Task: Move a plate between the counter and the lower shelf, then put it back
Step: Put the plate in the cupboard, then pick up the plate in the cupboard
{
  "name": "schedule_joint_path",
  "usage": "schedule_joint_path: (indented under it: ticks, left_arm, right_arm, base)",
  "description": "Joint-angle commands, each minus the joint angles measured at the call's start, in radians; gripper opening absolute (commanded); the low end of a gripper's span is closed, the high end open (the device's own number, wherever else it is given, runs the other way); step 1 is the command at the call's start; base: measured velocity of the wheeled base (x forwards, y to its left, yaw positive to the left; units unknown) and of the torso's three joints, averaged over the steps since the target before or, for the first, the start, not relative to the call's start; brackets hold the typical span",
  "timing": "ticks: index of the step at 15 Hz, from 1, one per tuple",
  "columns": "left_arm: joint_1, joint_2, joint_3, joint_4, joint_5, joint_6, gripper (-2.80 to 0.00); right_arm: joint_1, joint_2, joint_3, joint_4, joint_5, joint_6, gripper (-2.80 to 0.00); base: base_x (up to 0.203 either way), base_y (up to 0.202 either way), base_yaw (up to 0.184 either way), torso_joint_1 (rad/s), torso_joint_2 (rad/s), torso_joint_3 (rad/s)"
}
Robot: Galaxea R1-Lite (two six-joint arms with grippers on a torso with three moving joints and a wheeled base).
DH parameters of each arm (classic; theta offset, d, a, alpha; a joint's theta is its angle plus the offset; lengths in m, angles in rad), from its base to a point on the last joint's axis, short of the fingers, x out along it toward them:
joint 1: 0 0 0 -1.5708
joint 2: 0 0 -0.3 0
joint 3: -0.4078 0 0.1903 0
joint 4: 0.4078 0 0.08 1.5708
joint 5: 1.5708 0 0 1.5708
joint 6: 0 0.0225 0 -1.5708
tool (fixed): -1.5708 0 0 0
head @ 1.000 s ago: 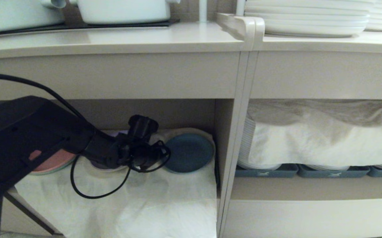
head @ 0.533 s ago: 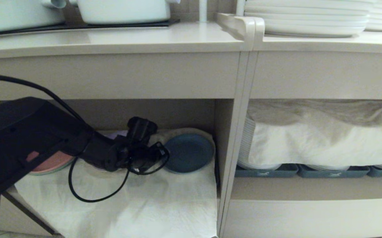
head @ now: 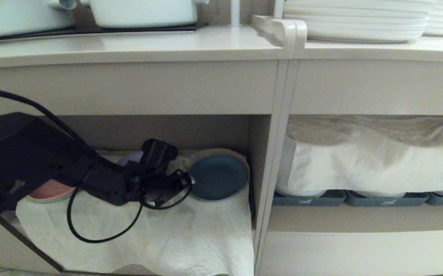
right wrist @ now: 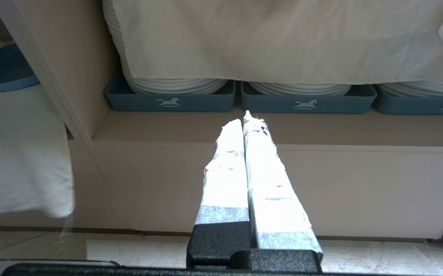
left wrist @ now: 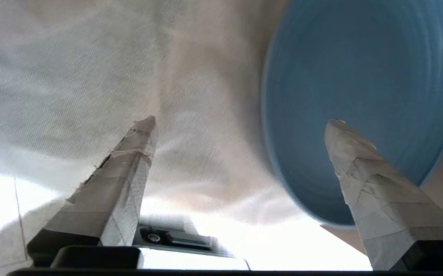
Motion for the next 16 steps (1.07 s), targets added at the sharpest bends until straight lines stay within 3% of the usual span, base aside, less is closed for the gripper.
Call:
schedule_joint_path:
  ticks: [1,12,13,16]
  left_arm:
    - [-0.001,-0.022,0.023,-0.001,0.001,-0.005,0.00]
    - [-0.007,-0.142,0.144,-0.003,0.001,-0.002,0.00]
    - [-0.008,-0.151,0.158,-0.003,0.002,-0.001,-2.80]
    - [-0.008,-0.184,0.198,-0.003,0.002,-0.002,-2.80]
  right_arm:
    - [0.000,0.000,0.000,0.000,0.000,0.000,-2.80]
    - [0.000,0.000,0.000,0.000,0.000,0.000,-2.80]
    - [0.000,0.000,0.000,0.000,0.000,0.000,-2.80]
    - [0.000,0.000,0.000,0.000,0.000,0.000,-2.80]
  base:
    - [0.000,0.000,0.000,0.000,0.00,0.000]
    - [0.000,0.000,0.000,0.000,0.00,0.000]
    - [0.000,0.000,0.000,0.000,0.00,0.000]
    - [0.000,0.000,0.000,0.000,0.00,0.000]
